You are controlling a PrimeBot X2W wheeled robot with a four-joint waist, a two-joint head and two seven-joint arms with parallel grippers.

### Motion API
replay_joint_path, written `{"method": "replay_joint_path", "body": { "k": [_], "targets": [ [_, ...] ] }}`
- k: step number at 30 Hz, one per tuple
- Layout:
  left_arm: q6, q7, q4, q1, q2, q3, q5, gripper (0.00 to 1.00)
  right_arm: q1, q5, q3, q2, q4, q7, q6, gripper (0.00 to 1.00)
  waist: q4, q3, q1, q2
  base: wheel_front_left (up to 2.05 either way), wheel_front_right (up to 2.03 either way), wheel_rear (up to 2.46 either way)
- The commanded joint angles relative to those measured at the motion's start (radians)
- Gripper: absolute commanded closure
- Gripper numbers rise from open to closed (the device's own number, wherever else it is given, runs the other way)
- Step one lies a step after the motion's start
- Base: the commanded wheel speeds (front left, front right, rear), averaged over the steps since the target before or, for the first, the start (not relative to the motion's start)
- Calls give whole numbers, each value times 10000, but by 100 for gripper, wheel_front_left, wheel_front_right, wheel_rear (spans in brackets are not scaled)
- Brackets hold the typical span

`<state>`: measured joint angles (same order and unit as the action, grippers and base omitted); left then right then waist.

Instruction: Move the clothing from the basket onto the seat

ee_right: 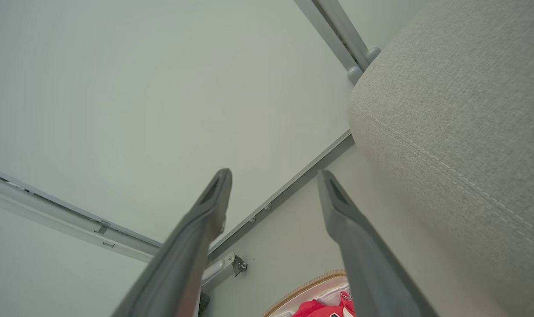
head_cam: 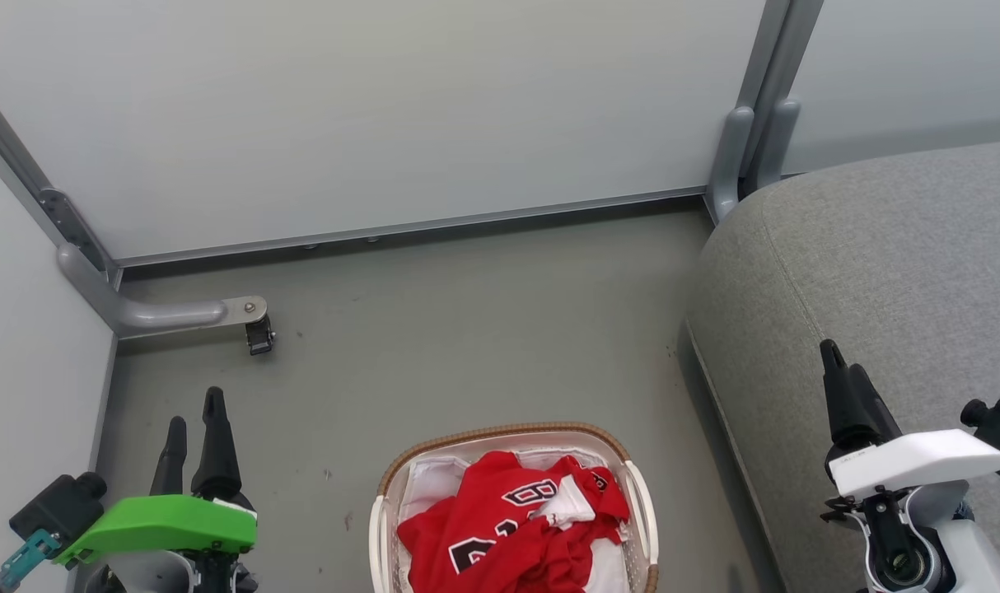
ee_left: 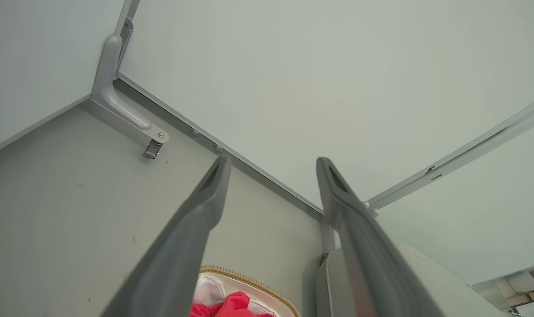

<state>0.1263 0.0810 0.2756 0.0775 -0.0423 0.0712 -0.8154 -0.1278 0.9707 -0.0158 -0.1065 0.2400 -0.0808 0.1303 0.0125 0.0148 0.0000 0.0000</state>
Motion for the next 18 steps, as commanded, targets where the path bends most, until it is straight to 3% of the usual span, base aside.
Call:
{"method": "replay_joint_path", "body": {
  "k": [1,18],
  "targets": [
    [4,102,-71,208,-68,15,442,0,-243,-399,57,-87,-162,-115,3,0,3,7,0,0,0,0,0],
    [-132,585,164,5,-80,-261,2750,0,-212,-2851,331,-90,-24,-600,4,0,48,90,0,0,0,0,0]
  ]
}}
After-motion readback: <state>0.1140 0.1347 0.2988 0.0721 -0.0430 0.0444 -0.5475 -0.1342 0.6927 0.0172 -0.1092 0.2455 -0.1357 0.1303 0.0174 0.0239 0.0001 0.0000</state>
